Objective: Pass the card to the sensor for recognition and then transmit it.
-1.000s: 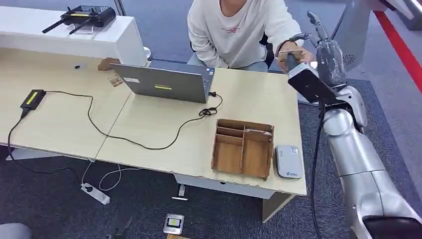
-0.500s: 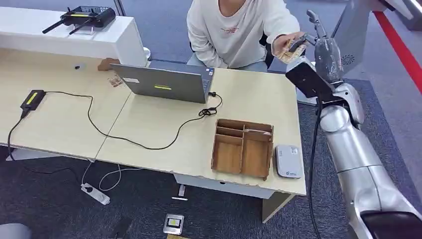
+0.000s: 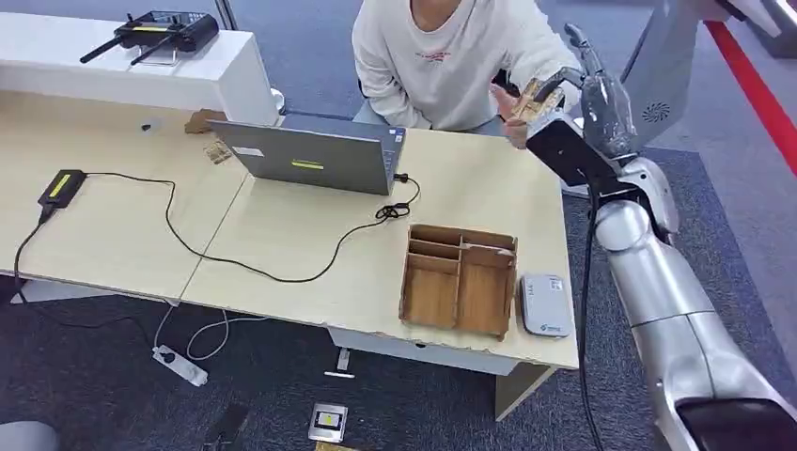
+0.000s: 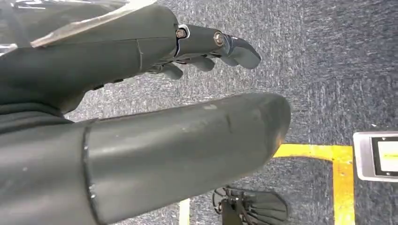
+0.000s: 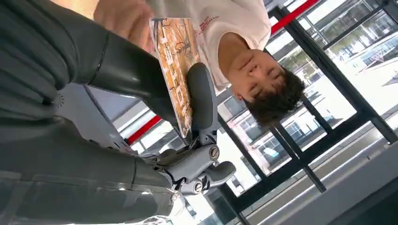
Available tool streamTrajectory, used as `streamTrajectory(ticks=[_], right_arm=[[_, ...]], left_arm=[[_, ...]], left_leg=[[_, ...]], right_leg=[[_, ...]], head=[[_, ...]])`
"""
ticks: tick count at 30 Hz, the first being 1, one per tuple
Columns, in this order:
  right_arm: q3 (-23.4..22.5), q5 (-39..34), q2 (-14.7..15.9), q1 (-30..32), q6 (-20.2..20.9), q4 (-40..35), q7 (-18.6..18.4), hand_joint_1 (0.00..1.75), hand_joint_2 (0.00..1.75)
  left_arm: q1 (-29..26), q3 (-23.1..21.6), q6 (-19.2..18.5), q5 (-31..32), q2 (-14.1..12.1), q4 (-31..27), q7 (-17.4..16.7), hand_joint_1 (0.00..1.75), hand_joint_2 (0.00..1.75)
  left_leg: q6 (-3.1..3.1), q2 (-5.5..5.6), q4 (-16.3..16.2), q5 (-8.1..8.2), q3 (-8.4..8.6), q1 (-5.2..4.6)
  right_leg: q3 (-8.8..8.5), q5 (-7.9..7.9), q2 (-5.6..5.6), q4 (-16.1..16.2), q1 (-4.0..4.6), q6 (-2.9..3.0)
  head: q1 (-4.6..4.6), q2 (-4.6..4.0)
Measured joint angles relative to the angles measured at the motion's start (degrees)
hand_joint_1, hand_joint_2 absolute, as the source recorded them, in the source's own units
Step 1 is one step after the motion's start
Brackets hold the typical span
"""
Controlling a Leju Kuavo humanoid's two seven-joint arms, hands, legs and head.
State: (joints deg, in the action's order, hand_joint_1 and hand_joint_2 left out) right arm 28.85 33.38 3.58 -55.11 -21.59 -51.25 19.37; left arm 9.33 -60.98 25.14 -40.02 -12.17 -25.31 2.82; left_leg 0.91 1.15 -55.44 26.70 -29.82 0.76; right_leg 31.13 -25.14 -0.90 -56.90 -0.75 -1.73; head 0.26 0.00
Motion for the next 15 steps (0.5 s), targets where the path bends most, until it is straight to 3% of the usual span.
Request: streamTrajectory(ticks=[14, 15], right_arm=[[0.2, -0.2, 0.0, 0.0, 0.0, 0.0, 0.0, 1.75, 1.75], [0.2, -1.3, 0.5, 0.2, 1.6, -0.8, -0.4, 1.75, 1.75]], left_arm=[[0.0, 0.0, 0.0, -0.7, 0.0, 0.0, 1.2, 0.0, 0.0], [0.0, 0.0, -0.1, -1.3, 0.0, 0.0, 1.2, 0.0, 0.0]], left_leg=[[0.0, 0.0, 0.0, 0.0, 0.01, 0.0], [0.0, -0.01, 0.0, 0.0, 0.01, 0.0]], right_leg=[[0.02, 0.0, 0.0, 0.0, 0.0, 0.0], [0.03, 0.0, 0.0, 0.0, 0.0, 0.0]], head=[[-0.02, 0.0], [-0.02, 0.0]])
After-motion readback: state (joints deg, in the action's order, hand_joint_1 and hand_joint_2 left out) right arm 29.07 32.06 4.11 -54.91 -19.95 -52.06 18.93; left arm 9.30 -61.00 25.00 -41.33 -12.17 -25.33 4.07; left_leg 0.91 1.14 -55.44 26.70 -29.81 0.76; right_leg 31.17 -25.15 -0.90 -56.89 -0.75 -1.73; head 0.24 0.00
